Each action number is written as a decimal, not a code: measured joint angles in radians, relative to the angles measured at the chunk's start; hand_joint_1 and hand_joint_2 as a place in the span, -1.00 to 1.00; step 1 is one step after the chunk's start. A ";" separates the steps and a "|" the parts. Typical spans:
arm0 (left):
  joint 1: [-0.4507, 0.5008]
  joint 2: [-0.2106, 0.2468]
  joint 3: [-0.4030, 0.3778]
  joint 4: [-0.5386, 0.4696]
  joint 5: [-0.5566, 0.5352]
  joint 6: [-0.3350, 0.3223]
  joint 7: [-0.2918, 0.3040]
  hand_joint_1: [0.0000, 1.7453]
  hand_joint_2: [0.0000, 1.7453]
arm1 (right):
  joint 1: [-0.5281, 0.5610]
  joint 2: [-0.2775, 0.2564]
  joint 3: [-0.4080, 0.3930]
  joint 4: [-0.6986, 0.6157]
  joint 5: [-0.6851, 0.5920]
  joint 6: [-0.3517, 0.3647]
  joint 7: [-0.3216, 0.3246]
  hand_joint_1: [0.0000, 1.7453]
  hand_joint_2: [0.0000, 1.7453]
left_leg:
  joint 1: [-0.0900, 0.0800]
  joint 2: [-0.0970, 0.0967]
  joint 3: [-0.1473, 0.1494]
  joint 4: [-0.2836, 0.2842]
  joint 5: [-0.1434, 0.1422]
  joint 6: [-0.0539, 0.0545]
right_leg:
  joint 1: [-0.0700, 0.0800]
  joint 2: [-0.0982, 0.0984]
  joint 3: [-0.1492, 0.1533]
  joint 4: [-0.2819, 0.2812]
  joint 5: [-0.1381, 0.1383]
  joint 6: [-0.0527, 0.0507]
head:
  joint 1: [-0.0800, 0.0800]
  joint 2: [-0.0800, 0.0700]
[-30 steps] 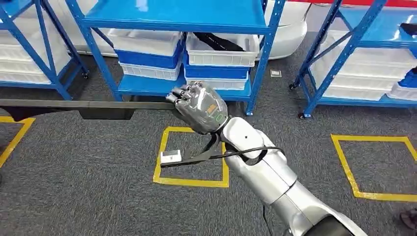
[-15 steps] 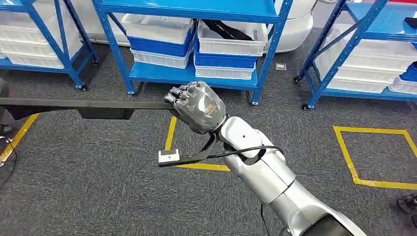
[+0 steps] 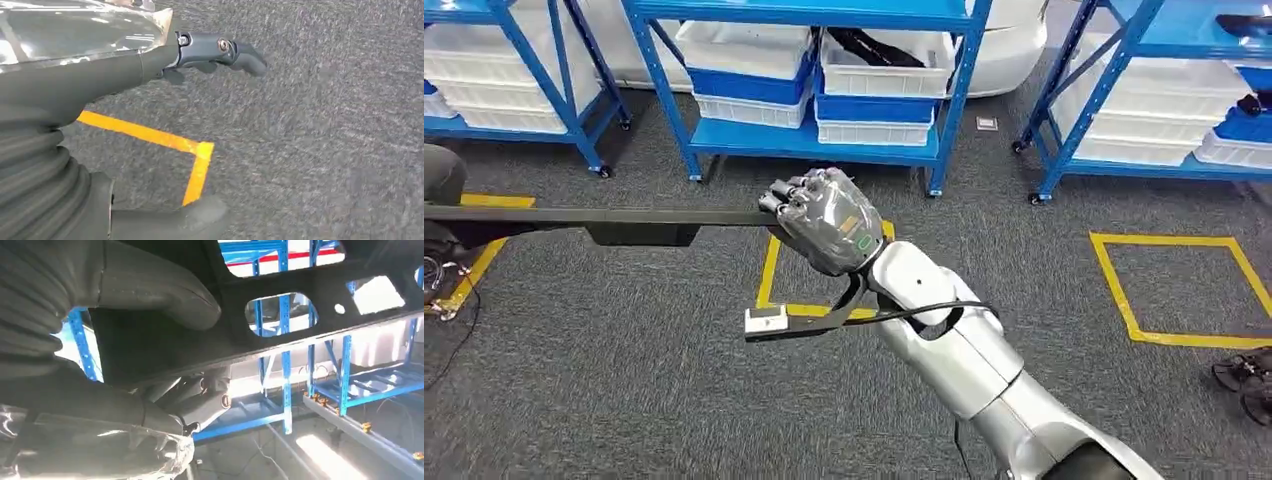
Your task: Take the parts from the cabinet and place them on the table.
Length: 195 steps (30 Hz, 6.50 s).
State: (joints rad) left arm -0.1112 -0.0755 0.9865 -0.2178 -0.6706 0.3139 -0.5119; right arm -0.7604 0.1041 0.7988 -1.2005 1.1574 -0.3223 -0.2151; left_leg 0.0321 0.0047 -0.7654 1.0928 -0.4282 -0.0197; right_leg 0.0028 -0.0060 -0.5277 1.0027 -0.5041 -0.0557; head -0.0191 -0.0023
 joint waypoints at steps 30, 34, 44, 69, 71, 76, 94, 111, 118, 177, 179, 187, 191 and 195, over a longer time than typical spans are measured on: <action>0.002 0.007 0.003 0.000 -0.010 0.008 -0.018 -1.00 1.00 | 0.043 0.008 -0.002 -0.034 0.098 -0.004 0.002 0.98 1.00 | -0.007 -0.014 0.171 -0.058 -0.034 0.058 | -0.017 -0.006 -0.206 0.143 0.062 0.081 | 0.004 0.000; 0.006 0.007 0.003 0.000 -0.009 0.011 -0.017 -1.00 1.00 | 0.060 0.003 -0.001 -0.034 0.099 -0.003 0.002 0.98 1.00 | -0.004 -0.040 0.156 -0.057 -0.025 0.047 | -0.020 -0.004 -0.250 0.320 -0.012 0.089 | 0.003 0.000; 0.018 0.014 0.016 0.000 0.007 0.015 -0.011 -1.00 1.00 | 0.054 0.037 0.006 -0.030 0.098 0.000 0.005 0.98 1.00 | 0.013 -0.050 0.130 -0.047 -0.025 -0.015 | -0.020 0.017 -0.069 0.022 0.054 0.045 | 0.000 0.000; 0.014 -0.002 0.027 0.000 -0.002 0.040 -0.003 -1.00 1.00 | 0.047 0.044 0.003 0.003 0.134 0.003 0.010 0.98 1.00 | 0.004 -0.109 0.154 -0.076 0.006 0.020 | -0.002 0.084 -0.019 0.011 0.008 0.068 | 0.001 0.000; 0.014 -0.002 0.028 0.000 -0.004 0.040 -0.002 -1.00 1.00 | 0.044 0.044 0.002 0.003 0.137 0.003 0.015 0.98 1.00 | 0.007 -0.128 0.149 -0.080 0.011 0.005 | 0.008 0.069 -0.018 0.007 0.013 0.057 | 0.002 0.000; 0.019 -0.003 0.028 0.000 -0.007 0.041 0.001 -1.00 1.00 | 0.040 0.056 0.003 0.003 0.140 0.003 0.018 0.98 1.00 | 0.008 -0.031 0.096 0.008 -0.048 -0.007 | -0.011 0.008 0.005 -0.034 0.051 0.019 | -0.011 0.000; 0.010 0.003 0.032 0.000 -0.011 0.033 0.006 -1.00 1.00 | 0.045 0.050 -0.002 0.005 0.151 0.005 0.027 0.98 1.00 | 0.010 -0.036 0.114 -0.050 0.013 0.027 | -0.015 0.001 -0.172 0.323 -0.121 0.083 | 0.008 0.000; 0.016 -0.005 0.032 0.000 -0.028 0.025 -0.003 -1.00 1.00 | 0.047 0.056 -0.005 0.005 0.169 0.027 0.034 0.98 1.00 | 0.005 -0.013 -0.021 0.203 -0.090 -0.019 | 0.000 -0.040 -0.034 0.005 0.039 0.018 | 0.005 0.000; 0.002 -0.001 0.032 0.000 -0.031 0.026 0.009 -1.00 1.00 | 0.037 0.057 -0.008 0.004 0.172 0.032 0.036 0.98 1.00 | -0.004 0.028 0.119 -0.045 0.004 0.006 | 0.014 -0.102 -0.032 0.019 0.022 0.051 | 0.011 0.000; 0.005 0.001 0.037 -0.001 -0.022 0.026 0.002 -1.00 1.00 | 0.044 0.076 -0.003 -0.006 0.183 0.035 0.031 0.98 1.00 | -0.013 0.051 0.122 -0.046 0.003 0.011 | 0.017 -0.090 -0.028 0.025 0.009 0.041 | 0.008 0.000; 0.006 0.000 0.037 -0.001 -0.024 0.026 0.003 -1.00 1.00 | 0.043 0.076 -0.003 -0.005 0.183 0.035 0.031 0.98 1.00 | -0.020 0.035 0.118 -0.045 0.004 0.019 | 0.016 -0.106 -0.026 0.020 0.010 0.045 | 0.008 0.000; 0.005 0.000 0.037 -0.001 -0.027 0.027 0.003 -1.00 1.00 | 0.044 0.063 -0.003 0.002 0.183 0.034 0.032 0.98 1.00 | -0.010 -0.054 0.121 -0.063 0.021 0.049 | -0.004 -0.001 -0.176 0.331 -0.106 0.063 | 0.012 0.000; 0.004 -0.001 0.037 -0.001 -0.029 0.027 0.002 -1.00 1.00 | 0.042 0.061 -0.003 0.002 0.183 0.034 0.034 0.98 1.00 | -0.003 -0.103 0.118 -0.062 0.030 0.035 | -0.024 0.077 -0.038 0.032 0.008 0.091 | 0.013 0.000; 0.009 0.000 0.037 -0.001 -0.030 0.027 0.003 -1.00 1.00 | 0.041 0.063 -0.002 0.002 0.183 0.033 0.035 0.98 1.00 | -0.001 -0.133 0.108 -0.072 0.044 0.003 | -0.004 0.051 -0.038 0.029 0.023 0.065 | 0.011 0.000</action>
State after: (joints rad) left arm -0.1020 -0.0759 1.0231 -0.2186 -0.7004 0.3407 -0.5093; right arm -0.7192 0.1667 0.7965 -1.1982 1.3401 -0.2892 -0.1804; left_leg 0.0311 -0.1280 -0.6577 1.0208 -0.3843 -0.0165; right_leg -0.0008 0.0450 -0.5655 1.0319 -0.4812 0.0093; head -0.0076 -0.0023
